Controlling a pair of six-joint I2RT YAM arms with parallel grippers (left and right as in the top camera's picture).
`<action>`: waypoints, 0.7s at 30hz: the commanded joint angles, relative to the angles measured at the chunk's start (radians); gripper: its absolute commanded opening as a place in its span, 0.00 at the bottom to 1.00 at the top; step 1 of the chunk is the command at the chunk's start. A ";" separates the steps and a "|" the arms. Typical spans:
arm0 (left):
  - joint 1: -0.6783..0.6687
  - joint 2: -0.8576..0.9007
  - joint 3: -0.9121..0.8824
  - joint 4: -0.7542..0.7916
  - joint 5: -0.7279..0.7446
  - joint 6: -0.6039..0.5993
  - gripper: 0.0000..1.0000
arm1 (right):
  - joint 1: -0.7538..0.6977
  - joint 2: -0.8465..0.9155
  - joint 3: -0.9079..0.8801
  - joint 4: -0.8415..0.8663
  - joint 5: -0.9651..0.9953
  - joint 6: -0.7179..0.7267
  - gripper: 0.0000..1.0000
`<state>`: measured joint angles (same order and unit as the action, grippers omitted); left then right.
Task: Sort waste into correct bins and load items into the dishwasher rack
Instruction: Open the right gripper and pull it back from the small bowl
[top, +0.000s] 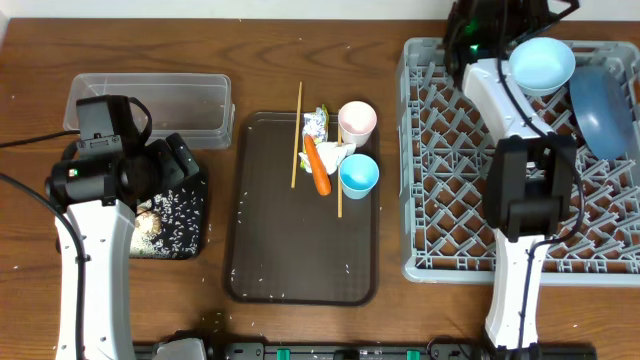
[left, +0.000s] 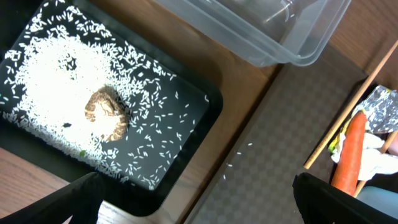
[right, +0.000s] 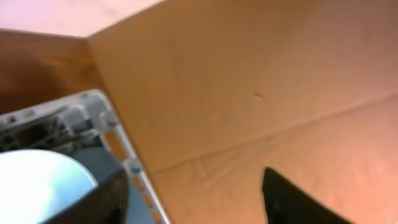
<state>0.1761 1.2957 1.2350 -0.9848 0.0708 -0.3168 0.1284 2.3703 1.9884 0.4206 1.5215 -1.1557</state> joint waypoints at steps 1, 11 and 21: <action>0.004 -0.009 0.013 -0.002 -0.013 0.008 0.98 | 0.029 0.008 0.005 0.078 0.063 -0.137 0.73; 0.004 -0.009 0.013 -0.002 -0.012 0.008 0.98 | 0.088 0.008 0.005 0.278 0.023 -0.202 0.74; 0.004 -0.009 0.013 -0.002 -0.013 0.008 0.98 | 0.154 -0.010 0.005 0.440 -0.019 -0.307 0.79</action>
<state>0.1761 1.2957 1.2350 -0.9852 0.0708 -0.3168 0.2726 2.3707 1.9873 0.8463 1.5242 -1.4315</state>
